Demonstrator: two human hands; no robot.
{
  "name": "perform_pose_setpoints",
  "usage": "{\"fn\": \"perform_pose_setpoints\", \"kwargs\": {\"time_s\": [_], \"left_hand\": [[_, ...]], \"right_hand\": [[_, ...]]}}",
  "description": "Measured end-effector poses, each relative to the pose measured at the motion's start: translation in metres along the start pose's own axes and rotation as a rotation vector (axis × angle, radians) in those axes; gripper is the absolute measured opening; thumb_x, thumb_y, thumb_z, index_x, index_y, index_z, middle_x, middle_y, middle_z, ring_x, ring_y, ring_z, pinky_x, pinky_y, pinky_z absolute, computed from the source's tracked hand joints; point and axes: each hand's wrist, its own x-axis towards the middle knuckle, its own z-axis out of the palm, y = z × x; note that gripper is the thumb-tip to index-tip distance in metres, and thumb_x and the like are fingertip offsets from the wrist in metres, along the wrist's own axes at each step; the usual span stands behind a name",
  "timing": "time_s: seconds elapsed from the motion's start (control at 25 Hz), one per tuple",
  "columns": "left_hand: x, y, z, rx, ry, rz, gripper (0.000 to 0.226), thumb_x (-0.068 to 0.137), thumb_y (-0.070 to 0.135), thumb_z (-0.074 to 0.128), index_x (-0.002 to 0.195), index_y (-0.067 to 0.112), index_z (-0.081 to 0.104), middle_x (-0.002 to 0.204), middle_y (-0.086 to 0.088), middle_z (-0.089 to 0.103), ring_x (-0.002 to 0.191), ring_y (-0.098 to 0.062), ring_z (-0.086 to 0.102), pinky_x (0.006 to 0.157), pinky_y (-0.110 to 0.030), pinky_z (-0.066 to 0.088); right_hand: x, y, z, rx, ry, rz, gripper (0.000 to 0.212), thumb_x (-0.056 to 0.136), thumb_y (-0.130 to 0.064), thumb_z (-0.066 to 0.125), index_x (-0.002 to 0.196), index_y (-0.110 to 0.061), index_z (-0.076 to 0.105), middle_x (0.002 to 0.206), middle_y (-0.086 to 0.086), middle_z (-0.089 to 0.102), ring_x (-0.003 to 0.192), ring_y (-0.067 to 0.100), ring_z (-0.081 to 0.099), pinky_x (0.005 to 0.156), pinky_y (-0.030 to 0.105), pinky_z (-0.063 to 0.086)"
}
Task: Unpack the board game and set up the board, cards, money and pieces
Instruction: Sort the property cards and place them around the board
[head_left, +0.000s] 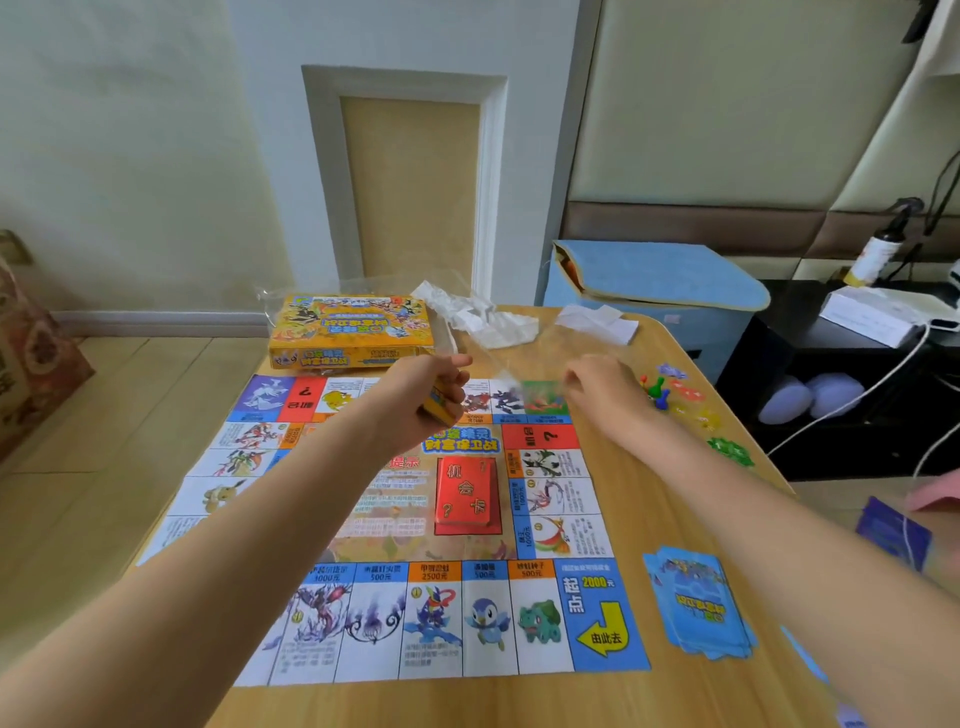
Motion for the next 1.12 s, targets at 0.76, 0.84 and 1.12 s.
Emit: {"fn": "perform_pose_setpoints", "kwargs": {"time_s": [0.76, 0.84, 1.12], "left_hand": [[0.038, 0.001, -0.044, 1.588, 0.167, 0.235, 0.044, 0.093, 0.02, 0.048, 0.136, 0.027, 0.045, 0.134, -0.006, 0.051, 0.104, -0.021, 0.055, 0.071, -0.025, 0.041], [0.035, -0.004, -0.046, 1.632, 0.14, 0.231, 0.042, 0.092, 0.026, 0.051, 0.134, 0.028, 0.048, 0.131, -0.007, 0.052, 0.114, -0.022, 0.05, 0.075, -0.026, 0.039], [0.02, -0.01, -0.033, 1.618, 0.131, 0.277, 0.048, 0.092, 0.028, 0.053, 0.138, 0.026, 0.042, 0.135, -0.01, 0.048, 0.113, -0.026, 0.053, 0.081, -0.03, 0.043]], "right_hand": [[0.112, -0.049, 0.033, -0.198, 0.033, 0.095, 0.024, 0.092, 0.002, 0.042, 0.108, -0.003, 0.06, 0.11, 0.017, 0.061, 0.097, 0.034, 0.059, 0.069, 0.034, 0.042], [0.107, -0.046, 0.028, -0.154, 0.067, 0.078, 0.023, 0.094, -0.004, 0.044, 0.113, -0.005, 0.056, 0.113, 0.016, 0.059, 0.099, 0.033, 0.058, 0.072, 0.036, 0.044], [0.035, -0.026, -0.043, 0.012, -0.323, -0.184, 0.027, 0.088, -0.031, 0.062, 0.109, -0.014, 0.063, 0.111, -0.001, 0.061, 0.1, 0.013, 0.054, 0.079, 0.022, 0.043]]}}
